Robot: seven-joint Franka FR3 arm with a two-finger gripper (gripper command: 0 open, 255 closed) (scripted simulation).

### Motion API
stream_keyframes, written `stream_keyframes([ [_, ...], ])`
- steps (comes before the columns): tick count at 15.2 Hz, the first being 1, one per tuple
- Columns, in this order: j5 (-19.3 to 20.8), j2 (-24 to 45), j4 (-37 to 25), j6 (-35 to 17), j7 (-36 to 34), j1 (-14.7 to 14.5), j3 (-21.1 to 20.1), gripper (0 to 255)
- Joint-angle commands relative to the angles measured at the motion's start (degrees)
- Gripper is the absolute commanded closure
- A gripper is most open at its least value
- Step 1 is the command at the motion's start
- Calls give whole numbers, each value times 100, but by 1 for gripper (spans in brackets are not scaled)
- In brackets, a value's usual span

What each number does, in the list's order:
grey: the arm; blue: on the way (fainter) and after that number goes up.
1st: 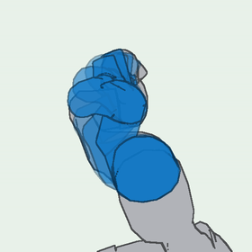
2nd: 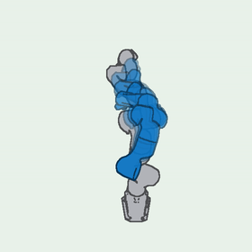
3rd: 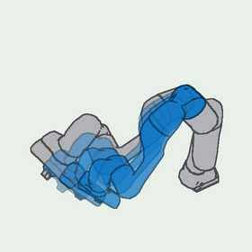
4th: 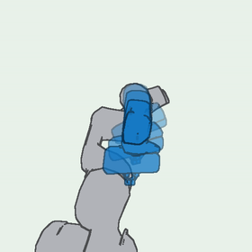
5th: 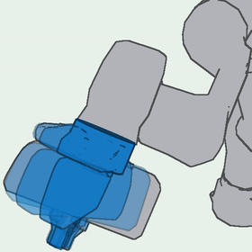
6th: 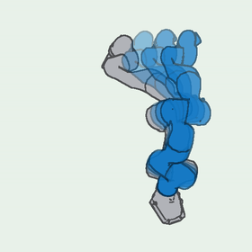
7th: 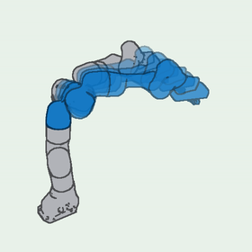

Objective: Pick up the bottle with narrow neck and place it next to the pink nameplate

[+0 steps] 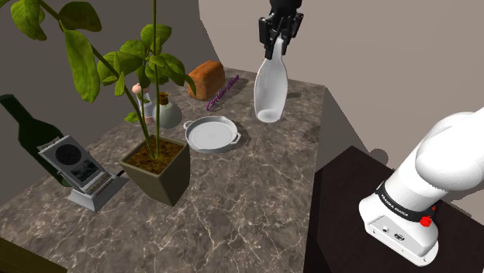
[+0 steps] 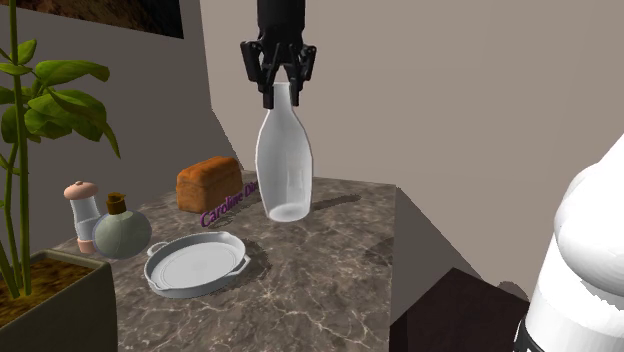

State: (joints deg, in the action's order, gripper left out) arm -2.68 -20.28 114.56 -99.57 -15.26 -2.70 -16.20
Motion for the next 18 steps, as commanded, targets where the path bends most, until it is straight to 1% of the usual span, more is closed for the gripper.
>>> stream_keyframes([
  [1, 8, 18, -176, 158, 3, 6, 7, 255],
  [18, 122, 458, -1942, 1497, -40, 56, -8, 255],
])
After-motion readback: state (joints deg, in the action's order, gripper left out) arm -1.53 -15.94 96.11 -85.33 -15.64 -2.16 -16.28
